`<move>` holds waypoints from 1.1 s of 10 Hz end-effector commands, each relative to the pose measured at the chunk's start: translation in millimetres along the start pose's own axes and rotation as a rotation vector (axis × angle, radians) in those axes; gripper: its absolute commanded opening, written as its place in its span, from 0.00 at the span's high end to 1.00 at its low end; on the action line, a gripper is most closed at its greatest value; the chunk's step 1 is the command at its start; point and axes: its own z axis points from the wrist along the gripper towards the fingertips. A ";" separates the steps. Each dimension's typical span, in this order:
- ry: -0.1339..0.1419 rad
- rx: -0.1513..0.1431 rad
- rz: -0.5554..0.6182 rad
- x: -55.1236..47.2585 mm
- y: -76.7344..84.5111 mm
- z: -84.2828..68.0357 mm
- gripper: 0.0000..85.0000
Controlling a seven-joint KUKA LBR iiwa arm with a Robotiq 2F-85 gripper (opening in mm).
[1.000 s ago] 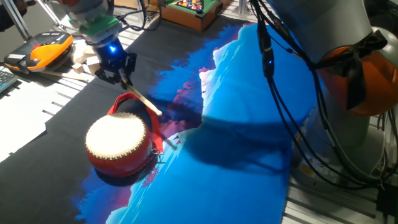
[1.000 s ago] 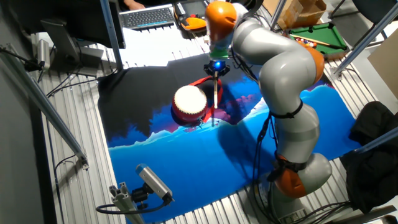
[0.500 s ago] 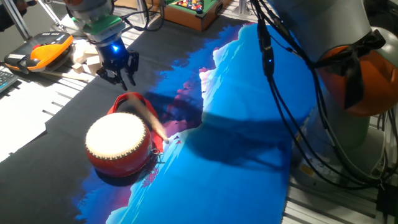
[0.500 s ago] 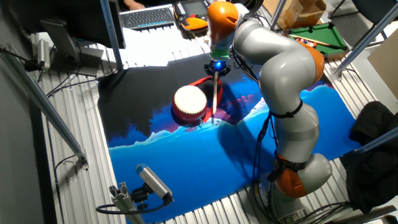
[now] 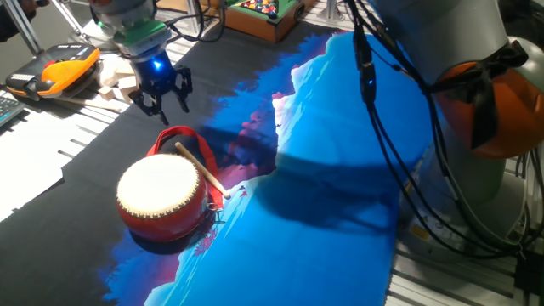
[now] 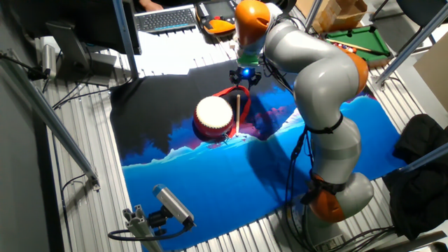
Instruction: Play the drum
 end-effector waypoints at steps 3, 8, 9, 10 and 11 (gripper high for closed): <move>0.010 -0.066 -0.036 13.4 -13.9 -40.1 1.00; -0.028 -0.099 0.029 40.2 -32.1 -70.6 1.00; -0.033 -0.092 0.048 45.8 -33.8 -73.8 1.00; -0.039 -0.094 0.050 50.9 -37.5 -75.5 1.00; -0.037 -0.104 0.049 56.3 -40.0 -76.8 1.00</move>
